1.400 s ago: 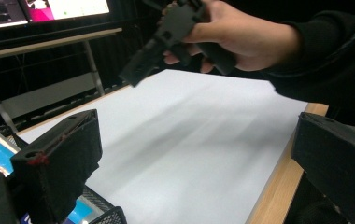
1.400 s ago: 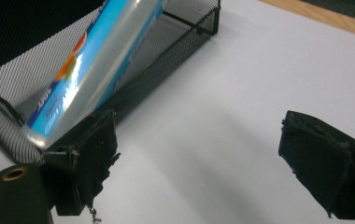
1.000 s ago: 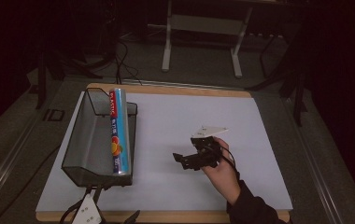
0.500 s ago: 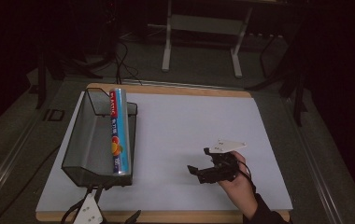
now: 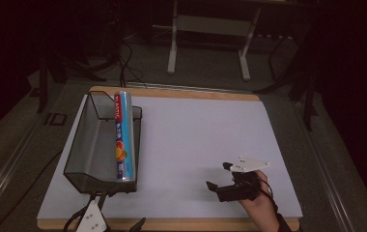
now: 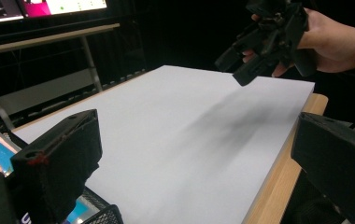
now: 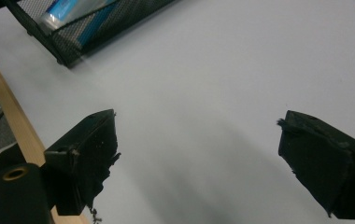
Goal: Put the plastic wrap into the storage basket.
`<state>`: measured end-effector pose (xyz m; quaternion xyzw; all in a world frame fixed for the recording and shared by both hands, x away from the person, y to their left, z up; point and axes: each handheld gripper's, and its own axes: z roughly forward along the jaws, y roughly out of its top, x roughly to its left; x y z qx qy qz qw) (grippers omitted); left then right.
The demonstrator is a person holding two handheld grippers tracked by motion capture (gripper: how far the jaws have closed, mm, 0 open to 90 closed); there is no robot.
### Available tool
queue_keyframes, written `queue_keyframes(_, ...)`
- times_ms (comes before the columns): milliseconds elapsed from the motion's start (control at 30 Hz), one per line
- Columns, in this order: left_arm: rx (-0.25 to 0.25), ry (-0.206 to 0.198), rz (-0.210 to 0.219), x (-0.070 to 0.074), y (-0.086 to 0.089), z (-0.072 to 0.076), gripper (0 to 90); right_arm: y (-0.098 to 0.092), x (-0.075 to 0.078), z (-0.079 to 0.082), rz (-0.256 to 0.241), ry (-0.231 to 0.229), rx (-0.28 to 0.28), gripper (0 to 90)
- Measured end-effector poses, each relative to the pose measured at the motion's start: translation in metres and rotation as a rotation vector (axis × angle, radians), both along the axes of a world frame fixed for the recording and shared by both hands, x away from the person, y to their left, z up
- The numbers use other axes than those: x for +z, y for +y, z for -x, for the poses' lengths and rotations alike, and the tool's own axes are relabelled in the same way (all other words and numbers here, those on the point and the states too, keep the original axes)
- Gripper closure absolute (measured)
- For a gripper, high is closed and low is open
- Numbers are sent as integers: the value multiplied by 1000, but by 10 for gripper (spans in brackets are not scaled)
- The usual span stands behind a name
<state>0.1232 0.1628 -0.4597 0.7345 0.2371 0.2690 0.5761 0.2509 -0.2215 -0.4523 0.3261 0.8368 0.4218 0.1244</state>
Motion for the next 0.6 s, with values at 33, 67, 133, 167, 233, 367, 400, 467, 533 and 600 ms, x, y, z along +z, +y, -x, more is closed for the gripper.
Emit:
queue_keyframes(33,0,0,0,0,0,0,28,-2,0,2,4,-10,-10,113)
queue_keyframes(67,0,-1,0,0,0,0,28,-2,0,2,4,-10,-10,113)
queue_keyframes(133,-1,-3,-1,0,0,0,28,-7,0,5,4,-18,-18,113)
queue_keyframes(167,-1,-3,-1,0,0,0,28,-7,0,5,4,-18,-18,113)
queue_keyframes(233,1,-2,0,0,0,0,28,-12,-2,9,8,-27,-24,113)
queue_keyframes(367,2,-5,1,0,0,0,28,-17,-4,9,7,-45,-41,113)
queue_keyframes(400,3,-6,6,1,0,1,28,-17,-4,9,5,-45,-44,113)
queue_keyframes(467,4,-6,6,1,1,1,28,-18,-5,6,-2,-46,-53,114)
queue_keyframes(533,4,-8,7,1,1,1,28,-20,-6,5,-18,-42,-54,113)
queue_keyframes(600,4,-8,6,1,1,1,28,-21,-7,3,-20,-51,-62,114)
